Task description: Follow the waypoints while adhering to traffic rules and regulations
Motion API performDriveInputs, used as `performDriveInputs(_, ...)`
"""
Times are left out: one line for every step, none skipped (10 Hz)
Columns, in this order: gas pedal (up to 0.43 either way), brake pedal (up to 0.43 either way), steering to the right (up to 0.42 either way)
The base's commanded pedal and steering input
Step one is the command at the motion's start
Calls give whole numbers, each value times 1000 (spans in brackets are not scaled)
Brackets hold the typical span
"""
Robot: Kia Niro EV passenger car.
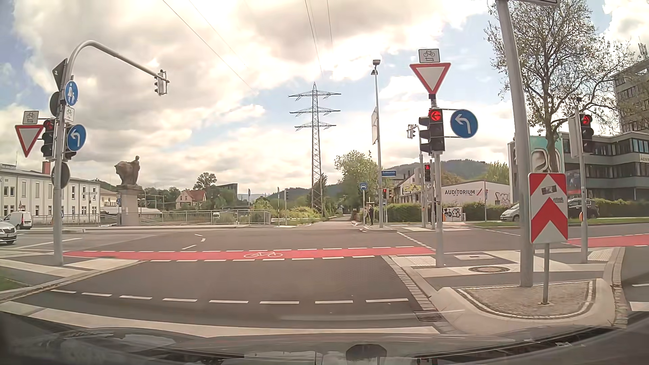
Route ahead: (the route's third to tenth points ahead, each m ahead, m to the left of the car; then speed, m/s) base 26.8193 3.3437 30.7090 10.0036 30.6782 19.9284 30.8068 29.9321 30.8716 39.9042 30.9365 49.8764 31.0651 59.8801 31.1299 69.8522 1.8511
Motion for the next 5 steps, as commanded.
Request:
performDriveInputs(0, 183, -6)
performDriveInputs(0, 177, -5)
performDriveInputs(0, 177, -5)
performDriveInputs(0, 171, -6)
performDriveInputs(0, 159, -6)
